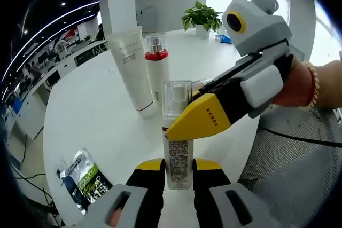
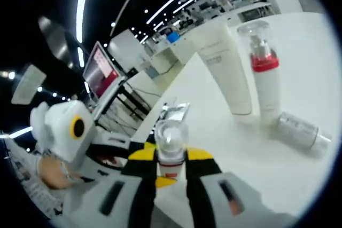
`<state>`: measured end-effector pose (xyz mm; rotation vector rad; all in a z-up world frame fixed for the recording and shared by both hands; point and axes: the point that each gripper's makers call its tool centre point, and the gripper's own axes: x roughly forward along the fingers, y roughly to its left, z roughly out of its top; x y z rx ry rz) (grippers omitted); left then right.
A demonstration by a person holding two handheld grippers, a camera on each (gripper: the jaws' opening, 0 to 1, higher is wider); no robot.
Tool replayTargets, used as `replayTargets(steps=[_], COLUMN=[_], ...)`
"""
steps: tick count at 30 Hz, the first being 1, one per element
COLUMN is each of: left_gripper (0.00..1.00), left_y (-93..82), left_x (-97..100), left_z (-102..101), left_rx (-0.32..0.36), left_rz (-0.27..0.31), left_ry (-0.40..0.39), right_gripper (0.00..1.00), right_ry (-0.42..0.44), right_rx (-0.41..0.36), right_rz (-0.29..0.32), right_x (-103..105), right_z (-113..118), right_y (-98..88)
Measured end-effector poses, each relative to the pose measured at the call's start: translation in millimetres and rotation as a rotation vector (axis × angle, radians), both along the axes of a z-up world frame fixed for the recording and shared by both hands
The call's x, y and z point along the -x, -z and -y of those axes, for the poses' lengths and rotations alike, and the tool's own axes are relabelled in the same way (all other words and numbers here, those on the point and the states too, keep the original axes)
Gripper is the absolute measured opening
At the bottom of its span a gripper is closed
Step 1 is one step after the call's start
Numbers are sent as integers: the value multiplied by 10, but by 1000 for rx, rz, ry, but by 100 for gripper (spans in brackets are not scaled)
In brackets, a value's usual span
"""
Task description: Arrange the skincare products in the storage area until every visible bottle or jar stands upright without overlapping.
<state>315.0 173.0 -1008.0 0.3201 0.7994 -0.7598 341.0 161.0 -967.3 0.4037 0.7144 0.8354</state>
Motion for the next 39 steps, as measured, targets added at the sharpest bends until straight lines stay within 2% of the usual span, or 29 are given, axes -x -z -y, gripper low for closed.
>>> replayTargets(steps=[9, 16, 24, 39], left_gripper=[19, 19, 20, 20], left_y=[-5, -14, -3, 38], left_x=[2, -13, -1, -27], left_z=[22, 6, 18, -8], left_rx=[-2, 4, 3, -13], left_rz=[5, 14, 21, 33], left_ry=[2, -5, 5, 11], right_gripper=[19, 19, 19, 19], right_ry=[-3, -3, -3, -39], right_rx=[4, 10, 20, 105], right_rz=[5, 43, 27, 97], right_x=[8, 6, 13, 33], right_z=[21, 0, 18, -30], right_y=[-5, -26, -9, -6])
